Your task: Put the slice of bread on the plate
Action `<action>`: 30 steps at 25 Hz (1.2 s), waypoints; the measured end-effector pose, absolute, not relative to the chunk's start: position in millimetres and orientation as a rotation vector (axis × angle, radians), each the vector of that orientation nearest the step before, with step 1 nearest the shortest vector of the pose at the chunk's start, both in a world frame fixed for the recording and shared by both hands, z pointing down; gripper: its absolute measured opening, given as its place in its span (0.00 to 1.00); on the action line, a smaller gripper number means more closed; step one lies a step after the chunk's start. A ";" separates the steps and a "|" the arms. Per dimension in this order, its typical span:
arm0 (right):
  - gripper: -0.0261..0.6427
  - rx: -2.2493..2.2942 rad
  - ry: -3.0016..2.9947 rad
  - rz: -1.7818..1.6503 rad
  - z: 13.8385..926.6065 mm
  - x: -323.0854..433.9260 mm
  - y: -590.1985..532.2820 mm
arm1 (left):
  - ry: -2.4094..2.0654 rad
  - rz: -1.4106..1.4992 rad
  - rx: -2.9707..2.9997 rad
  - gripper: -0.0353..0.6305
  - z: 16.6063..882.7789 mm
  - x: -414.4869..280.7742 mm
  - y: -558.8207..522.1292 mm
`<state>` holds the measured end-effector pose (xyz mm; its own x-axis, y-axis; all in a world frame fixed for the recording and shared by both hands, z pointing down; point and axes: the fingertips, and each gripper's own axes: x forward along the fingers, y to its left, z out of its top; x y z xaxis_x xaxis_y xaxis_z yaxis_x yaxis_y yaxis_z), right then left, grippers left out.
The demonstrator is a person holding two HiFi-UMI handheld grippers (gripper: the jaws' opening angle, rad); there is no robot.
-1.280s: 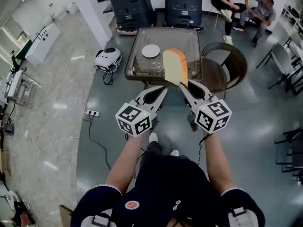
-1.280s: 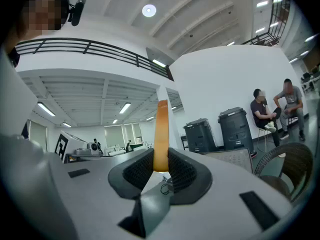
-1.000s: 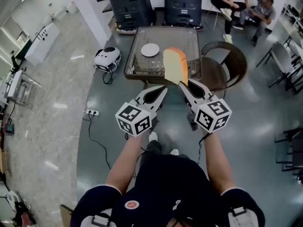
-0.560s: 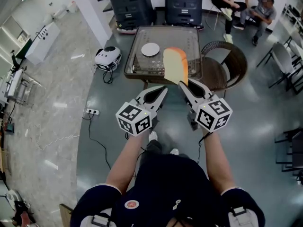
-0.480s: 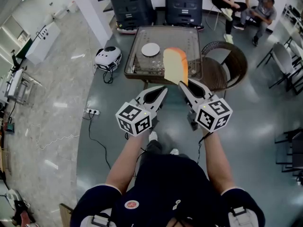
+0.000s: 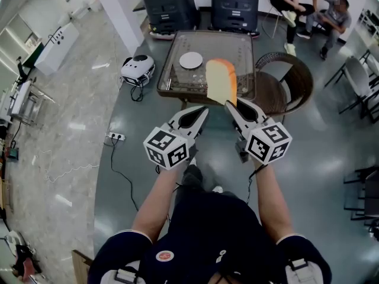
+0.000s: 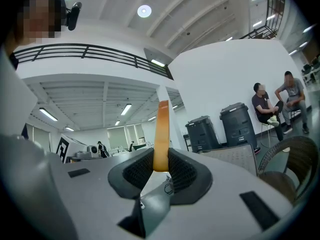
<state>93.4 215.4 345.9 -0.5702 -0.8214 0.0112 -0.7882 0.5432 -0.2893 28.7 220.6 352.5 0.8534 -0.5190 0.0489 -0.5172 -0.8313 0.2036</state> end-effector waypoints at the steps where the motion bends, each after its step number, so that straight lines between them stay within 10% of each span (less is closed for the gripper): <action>1: 0.17 -1.388 2.649 -0.399 346.0 93.0 212.3 | -0.798 -0.015 2.818 0.06 352.9 28.6 217.7; 30: 0.17 -1.406 2.629 -0.469 351.0 75.0 9.0 | -0.732 -0.039 2.781 0.06 366.4 9.3 7.9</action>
<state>75.0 9.0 351.0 -0.5598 -0.8278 0.0368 -0.7895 0.5193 -0.3270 9.3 7.9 366.4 0.8722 -0.4874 0.0411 -0.4803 -0.8376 0.2602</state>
